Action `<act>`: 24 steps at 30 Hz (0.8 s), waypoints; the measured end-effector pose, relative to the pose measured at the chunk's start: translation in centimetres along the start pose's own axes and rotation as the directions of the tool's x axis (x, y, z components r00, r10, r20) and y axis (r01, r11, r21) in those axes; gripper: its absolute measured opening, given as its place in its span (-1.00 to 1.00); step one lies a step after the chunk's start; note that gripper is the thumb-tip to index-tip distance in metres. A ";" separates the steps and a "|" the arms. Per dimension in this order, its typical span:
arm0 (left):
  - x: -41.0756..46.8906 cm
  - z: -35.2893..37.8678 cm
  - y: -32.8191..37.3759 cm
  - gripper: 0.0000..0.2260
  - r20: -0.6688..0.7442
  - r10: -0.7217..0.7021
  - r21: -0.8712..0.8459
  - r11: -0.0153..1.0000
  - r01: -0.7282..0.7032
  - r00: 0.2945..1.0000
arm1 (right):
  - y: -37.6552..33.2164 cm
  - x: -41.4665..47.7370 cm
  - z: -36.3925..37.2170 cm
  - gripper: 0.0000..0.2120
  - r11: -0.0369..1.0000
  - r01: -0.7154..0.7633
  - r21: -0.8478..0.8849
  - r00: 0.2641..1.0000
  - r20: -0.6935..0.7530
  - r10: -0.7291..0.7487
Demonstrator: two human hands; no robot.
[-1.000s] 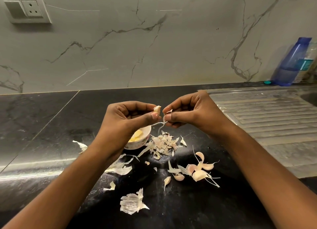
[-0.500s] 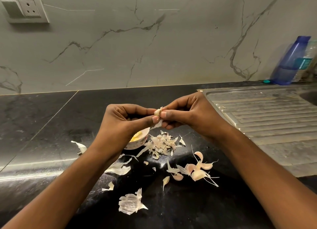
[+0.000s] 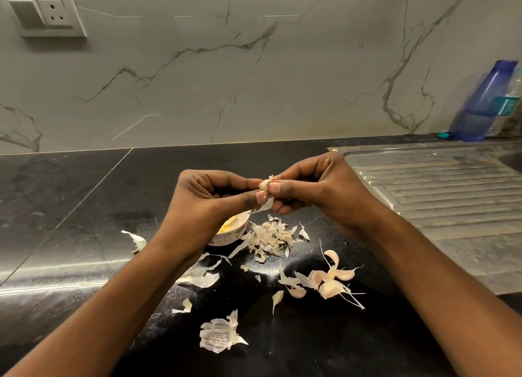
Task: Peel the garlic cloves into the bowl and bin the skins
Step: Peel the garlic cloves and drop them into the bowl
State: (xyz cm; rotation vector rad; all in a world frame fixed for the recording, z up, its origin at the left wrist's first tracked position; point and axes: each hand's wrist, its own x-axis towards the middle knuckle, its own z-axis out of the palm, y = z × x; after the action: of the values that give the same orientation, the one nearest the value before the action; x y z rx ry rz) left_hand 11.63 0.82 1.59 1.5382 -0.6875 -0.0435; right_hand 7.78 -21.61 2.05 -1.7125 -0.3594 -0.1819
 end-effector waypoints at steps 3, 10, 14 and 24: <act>0.0 0.0 0.0 -0.78 0.007 0.001 0.012 1.000 -0.001 1.000 | 0.2 0.0 0.3 -0.91 1.000 0.010 -0.010 0.999 -0.033 -0.011; -0.1 0.2 -0.1 -0.77 -0.009 -0.012 -0.009 1.000 0.012 1.000 | 0.5 0.0 0.7 -0.93 0.996 0.052 -0.066 0.993 -0.101 -0.059; -0.1 0.6 -0.2 -0.76 -0.010 -0.050 -0.056 0.997 0.049 0.999 | 0.6 0.0 0.8 -0.93 0.991 0.078 -0.111 0.988 -0.124 -0.092; 0.1 0.6 0.0 -0.67 0.032 -0.165 -0.293 0.941 0.167 0.986 | 0.7 0.2 0.7 -0.93 0.992 0.059 -0.109 0.986 -0.152 -0.076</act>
State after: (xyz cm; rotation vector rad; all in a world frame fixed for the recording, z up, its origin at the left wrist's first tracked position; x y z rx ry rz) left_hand 11.48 0.19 1.54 1.3043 -0.5281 -0.2681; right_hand 8.13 -21.01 1.29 -1.7767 -0.2965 -0.3878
